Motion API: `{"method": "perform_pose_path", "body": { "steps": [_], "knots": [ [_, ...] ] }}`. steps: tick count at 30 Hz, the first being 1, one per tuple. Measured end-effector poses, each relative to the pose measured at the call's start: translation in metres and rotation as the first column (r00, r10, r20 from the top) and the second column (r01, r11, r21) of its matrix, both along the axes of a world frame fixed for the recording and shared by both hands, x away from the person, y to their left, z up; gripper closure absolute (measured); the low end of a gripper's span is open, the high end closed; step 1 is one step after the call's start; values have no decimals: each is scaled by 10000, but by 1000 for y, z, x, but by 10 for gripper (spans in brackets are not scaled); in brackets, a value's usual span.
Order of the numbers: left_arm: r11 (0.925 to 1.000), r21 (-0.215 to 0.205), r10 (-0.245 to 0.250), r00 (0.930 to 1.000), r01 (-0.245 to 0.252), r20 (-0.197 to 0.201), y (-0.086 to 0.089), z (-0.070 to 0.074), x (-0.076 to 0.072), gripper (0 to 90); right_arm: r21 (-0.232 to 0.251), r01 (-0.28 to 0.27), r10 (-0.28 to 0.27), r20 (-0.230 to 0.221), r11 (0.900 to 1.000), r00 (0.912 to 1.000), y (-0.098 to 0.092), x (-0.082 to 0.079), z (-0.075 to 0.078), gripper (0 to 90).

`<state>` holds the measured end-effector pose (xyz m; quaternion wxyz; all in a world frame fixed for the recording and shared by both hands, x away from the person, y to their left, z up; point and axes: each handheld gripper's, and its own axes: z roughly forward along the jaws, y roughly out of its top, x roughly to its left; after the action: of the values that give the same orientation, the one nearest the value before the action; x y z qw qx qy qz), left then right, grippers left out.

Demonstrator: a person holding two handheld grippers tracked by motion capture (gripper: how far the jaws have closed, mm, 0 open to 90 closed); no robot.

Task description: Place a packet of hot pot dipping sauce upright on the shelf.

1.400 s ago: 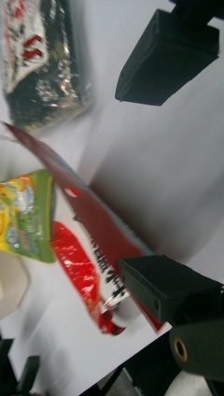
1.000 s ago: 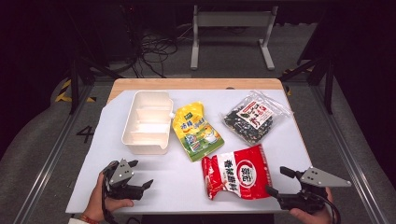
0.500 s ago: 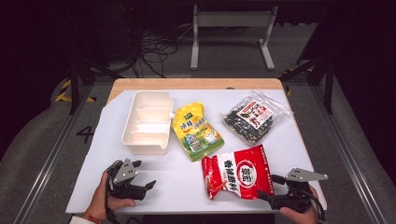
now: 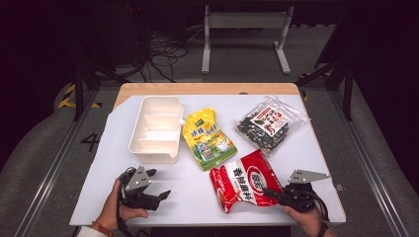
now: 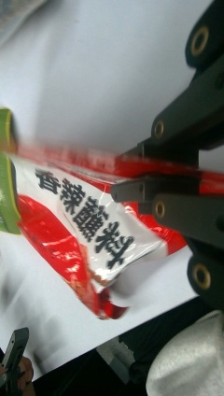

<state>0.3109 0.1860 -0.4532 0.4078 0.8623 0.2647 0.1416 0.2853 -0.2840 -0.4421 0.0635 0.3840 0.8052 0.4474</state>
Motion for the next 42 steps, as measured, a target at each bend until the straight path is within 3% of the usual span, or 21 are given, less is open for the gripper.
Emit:
{"method": "perform_pose_path", "body": {
  "steps": [3,4,5,8,10,13,18,24,27,30,33,36,37,40,42],
  "knots": [
    [9992,-140,-363,9993,363,-18,-13,4,3,161,-327,-491,510,586,9983,9970,6,10,12,894],
    [9985,-200,-508,9987,507,-49,-18,5,4,166,-640,-824,886,1011,9945,9909,13,16,20,895],
    [9977,-250,-637,9980,636,-53,-24,6,5,166,-640,-824,886,1011,9945,9909,13,16,20,895],
    [9947,-297,-990,9950,987,-98,-40,9,10,167,-786,-1224,1336,1589,9894,9782,24,24,29,895],
    [9921,-293,-1220,9925,1216,-94,-50,10,14,167,-856,-1447,1590,1942,9858,9680,31,29,35,895],
    [9880,-362,-1510,9884,1503,-186,-64,11,19,167,-1043,-1964,2169,2522,9750,9431,47,34,45,895],
    [9799,-715,-1910,9795,1865,-638,-81,9,29,151,-931,-2586,2748,3141,9615,9087,66,38,55,895],
    [9625,-1132,-2556,9639,2465,-746,-95,9,31,195,-1130,-2889,3102,3555,9507,8817,90,39,61,895],
    [9493,-1335,-2924,9553,2844,-441,-99,9,29,321,-1337,-2831,3129,3732,9497,8734,99,39,64,895],
    [9339,-1721,-3235,9457,3134,-331,-98,10,31,555,-1274,-2552,2850,3946,9585,8735,103,40,66,894],
    [9243,-2069,-3333,9424,3206,-290,-93,12,33,781,-1068,-2316,2550,4069,9669,8771,103,41,69,892],
    [9206,-2074,-3438,9386,3307,-295,-91,12,32,860,-826,-2165,2313,4056,9728,8843,102,41,68,851],
    [9224,-2031,-3406,9399,3286,-258,-90,12,31,868,-756,-2011,2144,4069,9766,8879,102,41,68,736],
    [9215,-2085,-3385,9408,3277,-171,-86,14,29,877,-525,-1308,1409,3900,9900,9100,92,37,70,504],
    [9183,-2215,-3400,9403,3282,-162,-84,15,27,880,-623,-1045,1204,3809,9926,9168,84,32,70,454]
  ]
}}
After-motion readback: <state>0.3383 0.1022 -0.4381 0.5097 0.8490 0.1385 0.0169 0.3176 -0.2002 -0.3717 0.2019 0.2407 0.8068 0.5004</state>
